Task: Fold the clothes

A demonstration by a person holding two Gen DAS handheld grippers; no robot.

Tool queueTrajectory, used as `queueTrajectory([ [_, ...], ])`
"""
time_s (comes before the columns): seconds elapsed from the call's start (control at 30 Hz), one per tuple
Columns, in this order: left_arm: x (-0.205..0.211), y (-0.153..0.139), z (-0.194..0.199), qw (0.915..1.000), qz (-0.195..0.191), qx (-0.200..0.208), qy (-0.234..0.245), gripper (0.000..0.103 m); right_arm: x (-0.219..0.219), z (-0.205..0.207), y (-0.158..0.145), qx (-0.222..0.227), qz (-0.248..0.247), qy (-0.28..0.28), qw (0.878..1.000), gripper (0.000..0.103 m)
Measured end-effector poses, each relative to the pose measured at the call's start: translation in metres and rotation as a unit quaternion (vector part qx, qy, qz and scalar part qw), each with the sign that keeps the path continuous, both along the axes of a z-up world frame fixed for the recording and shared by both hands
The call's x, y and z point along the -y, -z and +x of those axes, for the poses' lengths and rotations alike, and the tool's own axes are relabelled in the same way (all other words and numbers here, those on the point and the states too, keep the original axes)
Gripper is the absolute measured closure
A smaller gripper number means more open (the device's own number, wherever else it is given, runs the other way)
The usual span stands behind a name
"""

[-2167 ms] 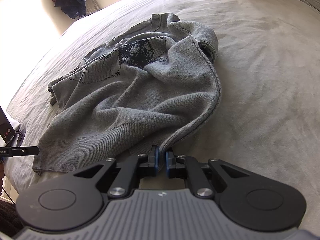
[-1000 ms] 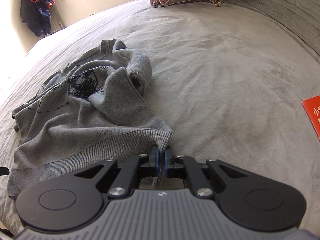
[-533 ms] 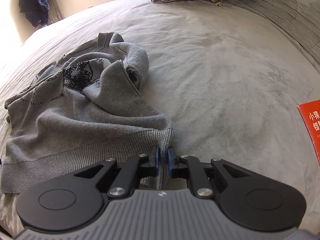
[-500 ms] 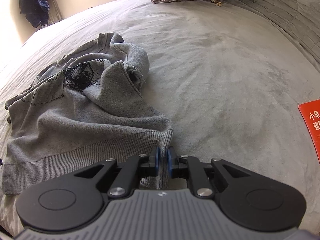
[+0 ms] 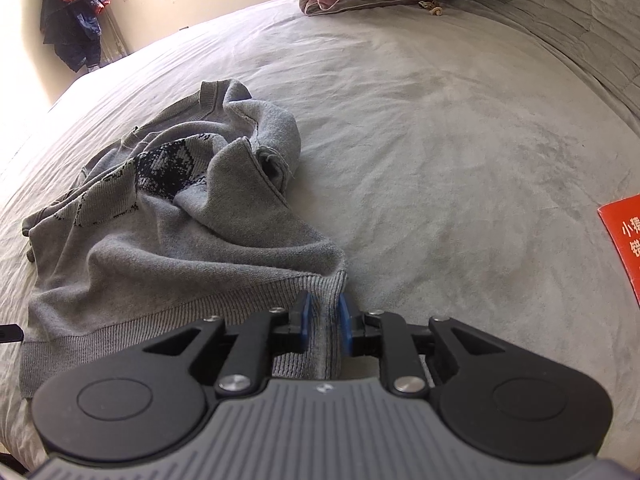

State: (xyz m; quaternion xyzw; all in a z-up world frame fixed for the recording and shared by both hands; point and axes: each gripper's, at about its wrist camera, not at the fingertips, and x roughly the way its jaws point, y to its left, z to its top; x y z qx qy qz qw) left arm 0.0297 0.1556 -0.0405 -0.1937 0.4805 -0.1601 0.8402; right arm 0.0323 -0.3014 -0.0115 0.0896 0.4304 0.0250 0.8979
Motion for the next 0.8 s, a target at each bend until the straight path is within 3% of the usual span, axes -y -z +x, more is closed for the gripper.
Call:
queueTrajectory([
  [0.07,0.0,0.0,0.0,1.0,0.0,0.0,-0.001,0.077,-0.002,0.0,-0.003,0.005,0.001,-0.004,1.0,0.073],
  [0.8,-0.006,0.0,0.005,0.9998,-0.001,0.004,-0.02,0.076,-0.065,0.006,-0.024,0.028,0.024,-0.082,0.996,0.073],
])
